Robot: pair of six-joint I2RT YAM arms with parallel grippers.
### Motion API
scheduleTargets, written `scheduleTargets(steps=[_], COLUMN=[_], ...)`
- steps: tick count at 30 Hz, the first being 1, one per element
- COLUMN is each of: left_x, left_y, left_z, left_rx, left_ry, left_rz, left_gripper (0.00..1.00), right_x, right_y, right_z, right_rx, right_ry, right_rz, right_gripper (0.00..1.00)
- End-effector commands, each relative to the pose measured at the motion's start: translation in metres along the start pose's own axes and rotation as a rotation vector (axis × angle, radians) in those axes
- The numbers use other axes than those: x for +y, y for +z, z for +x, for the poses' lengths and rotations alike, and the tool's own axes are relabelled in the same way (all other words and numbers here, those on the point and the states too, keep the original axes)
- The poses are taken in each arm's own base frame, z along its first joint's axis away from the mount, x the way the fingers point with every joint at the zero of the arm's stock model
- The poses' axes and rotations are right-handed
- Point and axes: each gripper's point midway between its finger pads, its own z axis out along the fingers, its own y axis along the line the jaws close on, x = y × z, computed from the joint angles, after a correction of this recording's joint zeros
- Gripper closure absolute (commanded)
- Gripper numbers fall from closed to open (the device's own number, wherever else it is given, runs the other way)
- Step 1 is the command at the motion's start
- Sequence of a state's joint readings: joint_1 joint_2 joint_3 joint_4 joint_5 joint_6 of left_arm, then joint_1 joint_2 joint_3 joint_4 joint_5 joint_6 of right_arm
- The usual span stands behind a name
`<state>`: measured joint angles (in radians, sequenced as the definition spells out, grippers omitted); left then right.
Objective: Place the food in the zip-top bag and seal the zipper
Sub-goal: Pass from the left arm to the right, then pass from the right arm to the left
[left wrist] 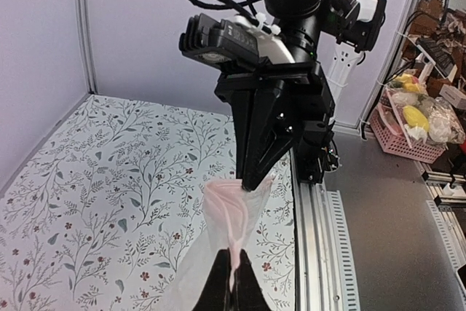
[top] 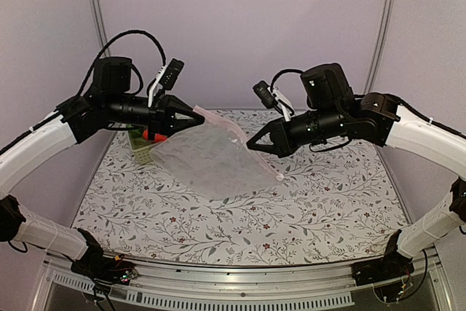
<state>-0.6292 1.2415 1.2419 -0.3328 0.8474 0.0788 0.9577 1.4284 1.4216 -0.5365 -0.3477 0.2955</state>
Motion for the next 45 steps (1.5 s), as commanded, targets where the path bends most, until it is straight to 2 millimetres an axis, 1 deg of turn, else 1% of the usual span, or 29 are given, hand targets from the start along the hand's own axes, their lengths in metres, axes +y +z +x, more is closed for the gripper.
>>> scheduleTargets(steps=[1, 2, 3, 5, 6, 7, 10, 11, 13, 15, 19, 22, 24, 26, 29, 31, 37, 38, 40, 42, 44, 45], left_x=[0.018, 0.029, 0.04, 0.058, 0.064, 0.071, 0.075, 0.074, 0.066, 0.058, 0.046, 0.044, 0.045, 0.043, 0.044, 0.049, 0.054, 0.055, 0.056, 0.055, 0.055, 0.055], left_y=[0.012, 0.011, 0.008, -0.003, -0.012, -0.023, -0.054, -0.061, -0.065, -0.053, -0.001, 0.032, 0.048, 0.058, 0.061, 0.059, 0.058, 0.057, 0.057, 0.056, 0.055, 0.055], left_z=[0.003, 0.003, 0.001, -0.004, -0.009, -0.016, -0.035, -0.039, -0.041, -0.035, -0.011, 0.006, 0.015, 0.015, 0.015, 0.02, 0.034, 0.038, 0.043, 0.045, 0.046, 0.048], left_rx=[0.022, 0.025, 0.023, 0.01, -0.01, -0.035, -0.124, -0.154, -0.213, -0.262, -0.286, -0.242, -0.22, -0.221, -0.222, -0.224, -0.207, -0.202, -0.197, -0.202, -0.208, -0.209], left_ry=[-0.038, -0.054, -0.061, -0.047, -0.056, -0.059, -0.107, -0.137, -0.217, -0.329, -0.553, -0.657, -0.704, -0.732, -0.742, -0.755, -0.778, -0.781, -0.79, -0.798, -0.802, -0.804], left_rz=[-0.086, -0.145, -0.217, -0.356, -0.42, -0.498, -0.658, -0.7, -0.726, -0.681, -0.532, -0.492, -0.473, -0.438, -0.445, -0.476, -0.516, -0.525, -0.534, -0.532, -0.53, -0.533], left_gripper=[0.76, 0.5, 0.29, 0.02, 0.01, 0.01, 0.0, 0.0, 0.0, 0.01, 0.03, 0.03, 0.03, 0.02, 0.0, 0.0, 0.01, 0.03, 0.11, 0.25, 0.32, 0.38], right_x=[-0.003, -0.008, -0.014, -0.026, -0.031, -0.035, -0.044, -0.045, -0.043, -0.039, -0.032, -0.028, -0.026, -0.027, -0.028, -0.026, -0.027, -0.026, -0.026, -0.027, -0.028, -0.028], right_y=[0.0, -0.001, -0.004, -0.012, -0.016, -0.019, -0.026, -0.026, -0.024, -0.021, -0.012, -0.004, 0.001, 0.005, 0.01, 0.012, 0.025, 0.026, 0.029, 0.031, 0.032, 0.033], right_z=[-0.012, -0.012, -0.014, -0.016, -0.017, -0.018, -0.02, -0.02, -0.02, -0.02, -0.019, -0.016, -0.013, -0.011, -0.007, -0.005, -0.002, -0.001, -0.001, -0.001, -0.001, 0.0], right_rx=[-0.066, -0.078, -0.093, -0.126, -0.14, -0.148, -0.162, -0.16, -0.155, -0.15, -0.134, -0.116, -0.104, -0.092, -0.08, -0.077, -0.048, -0.045, -0.039, -0.035, -0.033, -0.03], right_ry=[-0.018, -0.014, -0.009, 0.01, 0.018, 0.026, 0.034, 0.036, 0.032, 0.015, -0.026, -0.051, -0.068, -0.078, -0.095, -0.106, -0.125, -0.129, -0.133, -0.134, -0.133, -0.134], right_rz=[0.057, 0.092, 0.128, 0.203, 0.237, 0.262, 0.327, 0.335, 0.332, 0.327, 0.34, 0.358, 0.374, 0.391, 0.426, 0.437, 0.468, 0.469, 0.471, 0.476, 0.479, 0.479], right_gripper=[1.0, 1.0, 1.0, 1.0, 1.0, 1.0, 1.0, 1.0, 1.0, 1.0, 1.0, 1.0, 1.0, 1.0, 1.0, 1.0, 1.0, 1.0, 1.0, 1.0, 1.0, 1.0])
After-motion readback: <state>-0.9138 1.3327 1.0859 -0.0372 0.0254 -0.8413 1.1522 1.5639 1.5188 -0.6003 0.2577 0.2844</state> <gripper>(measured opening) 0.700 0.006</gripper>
